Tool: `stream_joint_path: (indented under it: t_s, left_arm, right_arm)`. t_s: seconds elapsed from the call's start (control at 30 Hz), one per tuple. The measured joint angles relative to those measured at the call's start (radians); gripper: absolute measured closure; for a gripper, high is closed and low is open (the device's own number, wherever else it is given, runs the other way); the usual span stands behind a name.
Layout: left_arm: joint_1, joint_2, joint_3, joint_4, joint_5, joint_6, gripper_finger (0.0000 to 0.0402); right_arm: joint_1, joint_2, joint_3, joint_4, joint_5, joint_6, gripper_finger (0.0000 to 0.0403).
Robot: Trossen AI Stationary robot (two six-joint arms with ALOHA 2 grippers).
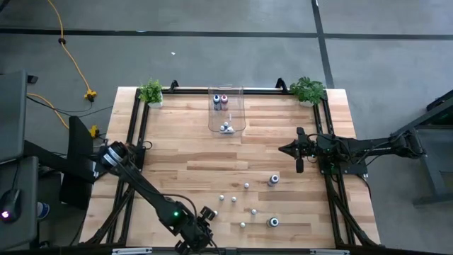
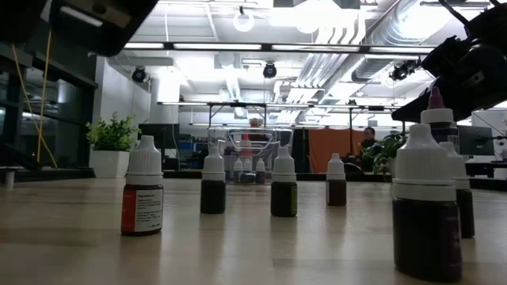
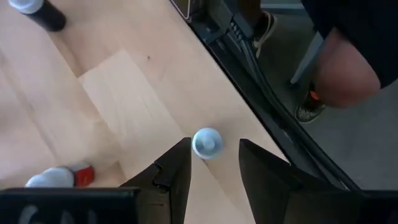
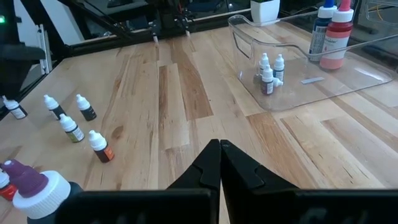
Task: Pick & Place food coloring
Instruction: Put the small light green food coloring into the transparent bin
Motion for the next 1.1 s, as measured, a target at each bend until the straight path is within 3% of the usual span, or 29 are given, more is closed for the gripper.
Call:
stream_joint_path:
  t_s: [0.67, 1.1]
  left_arm:
    - [0.001, 0.03, 0.0, 0.062, -0.026, -0.003, 0.0275]
    - [0.001, 0.03, 0.0, 0.039, -0.018, -0.004, 0.0346]
  right_arm:
    - [0.0, 0.0, 0.0, 0.001, 0.0, 0.0, 0.0402]
    - [0.0, 0.0, 0.0, 0.001, 0.0, 0.0, 0.0402]
